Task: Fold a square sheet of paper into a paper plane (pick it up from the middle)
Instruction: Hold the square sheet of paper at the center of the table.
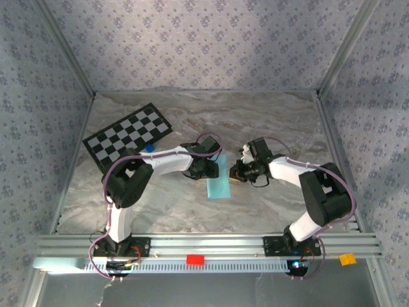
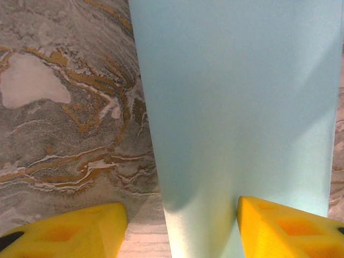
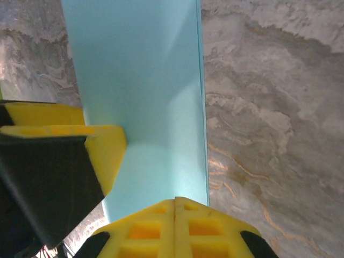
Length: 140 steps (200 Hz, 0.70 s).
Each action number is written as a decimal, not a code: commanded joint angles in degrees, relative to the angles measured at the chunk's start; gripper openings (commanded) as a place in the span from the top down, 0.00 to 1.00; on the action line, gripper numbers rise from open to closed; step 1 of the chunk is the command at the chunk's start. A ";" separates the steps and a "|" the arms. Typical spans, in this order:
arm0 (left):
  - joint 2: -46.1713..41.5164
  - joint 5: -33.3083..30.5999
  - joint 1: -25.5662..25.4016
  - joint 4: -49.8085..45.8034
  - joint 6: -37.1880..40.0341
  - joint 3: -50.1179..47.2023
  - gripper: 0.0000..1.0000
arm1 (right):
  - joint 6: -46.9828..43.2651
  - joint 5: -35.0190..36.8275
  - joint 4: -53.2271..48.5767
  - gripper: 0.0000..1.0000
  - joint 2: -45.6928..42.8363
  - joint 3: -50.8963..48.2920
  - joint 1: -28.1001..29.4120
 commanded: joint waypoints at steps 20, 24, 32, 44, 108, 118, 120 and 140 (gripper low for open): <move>6.69 3.69 -0.77 4.85 1.85 -1.03 0.41 | 1.25 3.43 -1.61 0.93 2.24 2.68 0.42; 6.69 3.63 -0.79 4.76 1.87 -0.93 0.41 | 1.47 3.70 -1.49 0.93 2.21 2.55 0.42; 6.78 3.62 -0.85 4.82 1.70 -0.92 0.41 | 1.57 3.83 -1.07 0.93 1.90 2.30 0.33; 6.77 3.62 -0.84 5.00 1.70 -0.94 0.41 | 1.55 3.85 -0.92 0.92 1.69 2.26 0.32; 7.08 3.53 -0.78 4.85 1.39 -1.03 0.41 | 1.59 -1.43 2.43 0.92 3.56 3.01 0.91; 7.12 3.55 -0.86 4.75 1.28 -1.03 0.41 | 1.48 -1.57 2.44 0.92 4.44 3.56 1.29; 7.13 3.56 -0.80 4.75 1.22 -1.03 0.41 | 1.44 -1.58 2.50 0.93 4.63 3.68 1.36; 7.13 3.53 -0.83 4.83 1.16 -1.03 0.41 | 1.49 -1.44 2.52 0.94 6.27 4.71 1.83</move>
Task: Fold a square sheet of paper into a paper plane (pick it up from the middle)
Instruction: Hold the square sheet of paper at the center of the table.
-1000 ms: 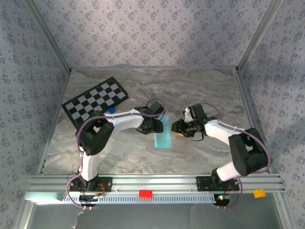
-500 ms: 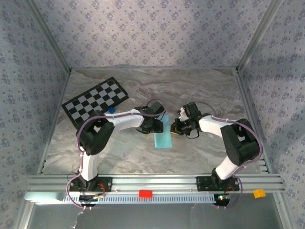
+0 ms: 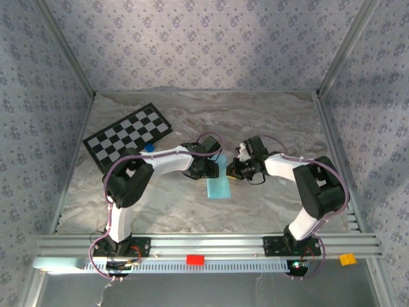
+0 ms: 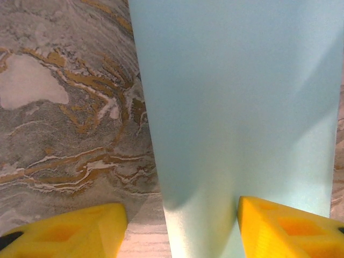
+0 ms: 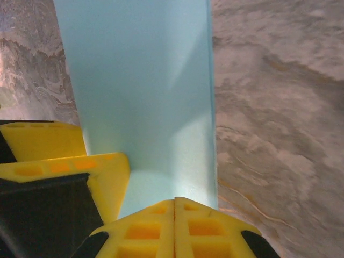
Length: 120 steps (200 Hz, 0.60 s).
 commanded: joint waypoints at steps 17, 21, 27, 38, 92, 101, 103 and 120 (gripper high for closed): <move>6.73 3.62 -0.90 5.68 0.52 -1.66 0.41 | 0.38 -1.83 0.71 0.96 3.34 2.92 1.14; 6.73 3.60 -0.90 5.68 0.57 -1.67 0.41 | 0.35 -1.85 0.74 0.96 3.55 3.10 1.26; 6.69 3.60 -0.90 5.71 0.59 -1.72 0.41 | 0.37 -1.90 0.83 0.96 3.87 3.32 1.30; 6.73 3.66 -0.90 5.68 0.55 -1.71 0.41 | 0.20 -1.90 0.76 0.96 4.37 3.77 1.61; 7.09 3.81 -0.96 5.93 0.52 -1.70 0.41 | -2.05 2.43 -3.33 0.96 6.88 4.10 2.09; 6.98 3.77 -1.04 6.03 0.54 -1.71 0.41 | -2.75 4.34 -4.54 0.97 6.97 3.44 2.16; 6.93 3.79 -1.04 6.03 0.52 -1.71 0.41 | -2.88 4.73 -4.74 0.97 6.97 3.27 2.14; 6.53 3.70 -0.99 6.21 0.43 -1.71 0.41 | -3.95 6.74 -5.37 0.97 7.62 1.52 1.83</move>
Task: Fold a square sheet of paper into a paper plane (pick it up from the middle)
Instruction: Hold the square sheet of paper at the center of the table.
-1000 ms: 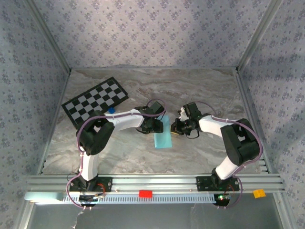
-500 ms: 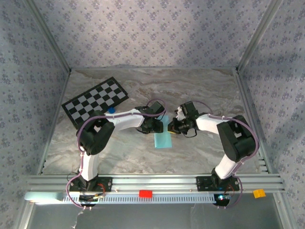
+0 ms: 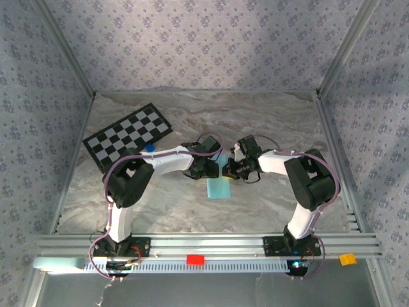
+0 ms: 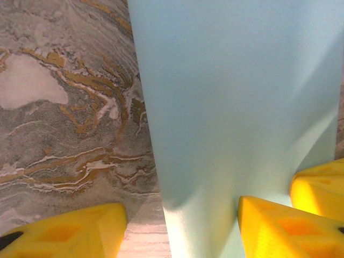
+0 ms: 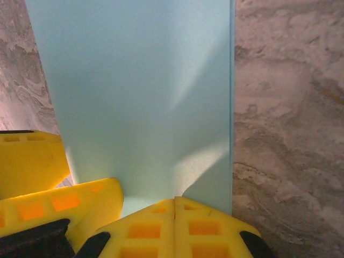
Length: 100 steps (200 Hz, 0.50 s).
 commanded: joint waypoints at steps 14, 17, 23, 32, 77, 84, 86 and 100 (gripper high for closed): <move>5.44 3.73 -1.00 6.76 -0.12 -2.04 0.41 | -4.52 6.86 -6.04 0.98 2.60 -2.38 -0.16; 5.20 3.64 -0.97 6.85 -0.16 -2.02 0.41 | -4.96 7.22 -6.35 0.98 2.67 -2.34 -0.12; 4.29 3.54 -0.93 7.02 -0.44 -2.01 0.41 | -5.81 7.90 -7.09 0.98 2.92 -2.11 -0.10; 2.74 3.27 -0.97 7.38 -0.91 -2.18 0.40 | -7.05 8.28 -7.75 0.98 3.27 -1.67 -0.19; -8.54 1.02 -0.21 10.27 -3.10 -4.97 0.34 | -11.60 10.00 -10.83 1.00 4.27 1.15 -0.46; -10.18 1.10 0.05 11.29 -3.52 -6.07 0.33 | -11.76 10.12 -10.94 1.00 4.33 1.40 -0.51; -10.73 1.19 0.12 11.67 -3.69 -6.46 0.33 | -11.76 10.14 -10.96 1.00 4.30 1.36 -0.45; -13.44 3.21 1.04 14.90 -4.60 -8.87 0.35 | -11.78 9.99 -10.96 1.00 4.39 1.59 -0.67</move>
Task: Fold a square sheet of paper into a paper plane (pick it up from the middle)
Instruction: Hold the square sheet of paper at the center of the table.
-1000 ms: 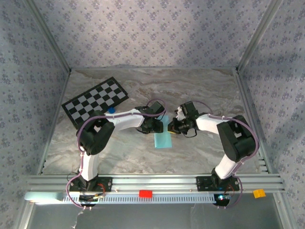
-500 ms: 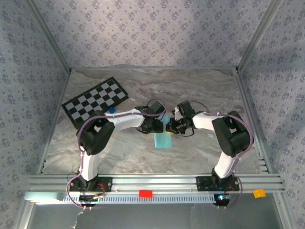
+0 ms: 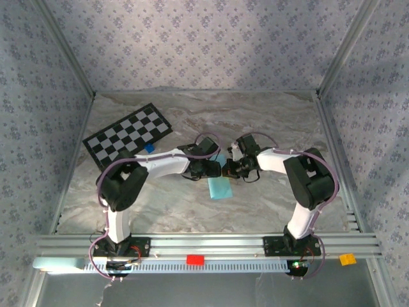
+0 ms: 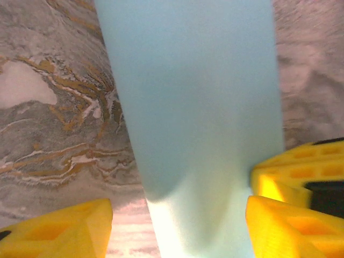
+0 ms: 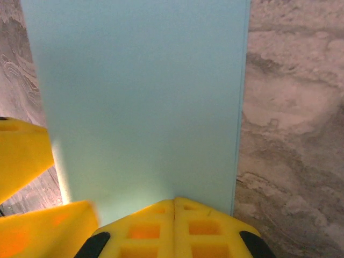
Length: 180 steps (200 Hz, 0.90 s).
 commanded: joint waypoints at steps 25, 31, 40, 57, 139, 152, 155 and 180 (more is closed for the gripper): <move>-8.97 8.79 2.77 15.74 -4.11 -7.41 0.54 | -2.48 8.41 -6.64 1.00 3.64 -0.99 -0.65; -8.99 10.62 3.10 17.93 -4.66 -8.14 0.60 | -2.39 8.32 -6.53 1.00 3.68 -1.04 -0.69; -8.62 13.06 3.51 21.47 -5.47 -9.27 0.69 | -2.26 8.22 -6.55 1.00 3.82 -1.15 -0.69; -7.41 16.35 3.98 25.80 -6.80 -10.75 0.85 | -2.13 8.14 -6.50 1.00 3.89 -1.29 -0.79; -1.57 18.65 5.06 30.70 -8.48 -14.84 1.00 | -1.58 7.87 -6.10 1.00 4.57 -1.96 -0.72; -1.25 18.20 5.04 30.30 -7.97 -15.38 1.00 | -1.43 7.96 -6.20 1.00 4.44 -2.02 -0.67; -1.28 18.11 5.03 30.05 -7.75 -15.50 1.00 | -1.48 8.03 -6.17 1.00 4.46 -2.03 -0.67; -1.17 16.59 5.09 28.53 -6.28 -16.82 1.00 | -1.26 8.66 -6.32 1.00 4.35 -2.34 -0.76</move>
